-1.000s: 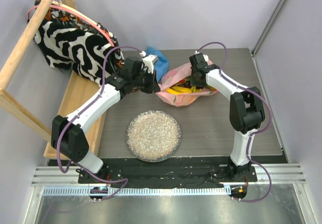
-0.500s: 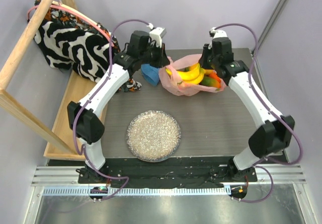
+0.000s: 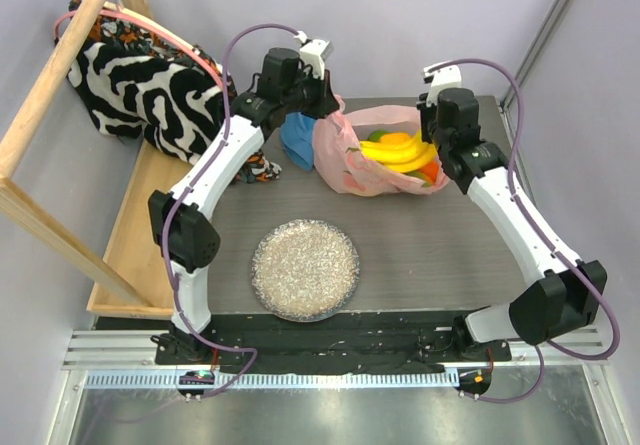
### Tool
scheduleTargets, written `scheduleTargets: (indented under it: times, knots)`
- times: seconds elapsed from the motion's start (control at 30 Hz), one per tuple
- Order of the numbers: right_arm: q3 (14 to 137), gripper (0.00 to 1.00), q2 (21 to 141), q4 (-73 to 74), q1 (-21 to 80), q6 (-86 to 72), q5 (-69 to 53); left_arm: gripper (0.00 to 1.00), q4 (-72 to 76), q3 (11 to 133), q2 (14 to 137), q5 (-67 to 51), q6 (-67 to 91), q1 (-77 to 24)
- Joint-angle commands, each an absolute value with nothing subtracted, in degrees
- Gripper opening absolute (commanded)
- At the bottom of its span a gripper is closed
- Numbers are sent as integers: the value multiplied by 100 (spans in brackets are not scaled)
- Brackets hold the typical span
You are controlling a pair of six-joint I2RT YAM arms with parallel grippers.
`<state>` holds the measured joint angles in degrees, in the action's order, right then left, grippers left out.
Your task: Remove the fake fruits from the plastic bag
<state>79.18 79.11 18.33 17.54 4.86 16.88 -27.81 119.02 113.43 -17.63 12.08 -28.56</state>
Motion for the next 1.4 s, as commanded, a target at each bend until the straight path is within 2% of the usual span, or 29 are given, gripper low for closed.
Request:
scheduleTargets:
  times: [0.0, 0.17, 0.33, 0.37, 0.5, 0.67, 0.73, 0.8, 0.87, 0.9, 0.93, 1.0, 1.07, 1.2, 1.37]
  knots:
    - [7638, 1, 7883, 635, 1749, 1572, 2074, 0, -2453, 11998, 11101, -1731, 1072, -2812]
    - [8392, 1, 8857, 203, 1556, 2082, 2214, 0, -2417, 12487, 11618, -1881, 853, -2804]
    - [9877, 1, 10192, 36, 967, 1995, 2469, 0, -2286, 14541, 12655, -2109, 1019, -2602]
    - [10053, 1, 10343, -130, 897, 2013, 2539, 0, -2146, 14624, 12691, -2127, 1098, -2584]
    - [10713, 1, 10617, -281, 660, 2074, 2689, 0, -1039, 14510, 12507, -2389, 959, -2610]
    - [10618, 1, 10163, -239, 624, 2040, 2602, 0, -1335, 14670, 12314, -2504, 773, -2733]
    - [10372, 1, 9863, -36, 694, 1969, 2348, 0, -1827, 14346, 11893, -2793, 808, -2777]
    - [9776, 1, 9215, 315, 747, 1758, 1945, 1, -1960, 13223, 11463, -2909, 1079, -2812]
    - [8892, 1, 8669, 536, 869, 1644, 1522, 20, -1969, 12371, 10874, -3129, 1238, -2821]
    - [8633, 1, 8161, 580, 966, 1591, 1503, 34, -1995, 11766, 10715, -3059, 1370, -2813]
    - [8431, 1, 7947, 719, 1002, 1539, 1338, 60, -2013, 11499, 10409, -2798, 1528, -2813]
    - [8034, 1, 7273, 826, 993, 1398, 960, 78, -2048, 11049, 10109, -2620, 1547, -2743]
    - [7744, 1, 6805, 870, 1002, 1284, 249, 87, -2188, 10995, 9748, -2531, 1485, -2576]
    - [7866, 1, 6084, 1702, 1011, 1003, -799, 97, -2513, 11048, 9238, -2785, 1442, -2172]
    - [8059, 1, 5608, 2092, 1011, 1230, -877, 97, -3365, 10855, 8467, -2857, 670, -2030]
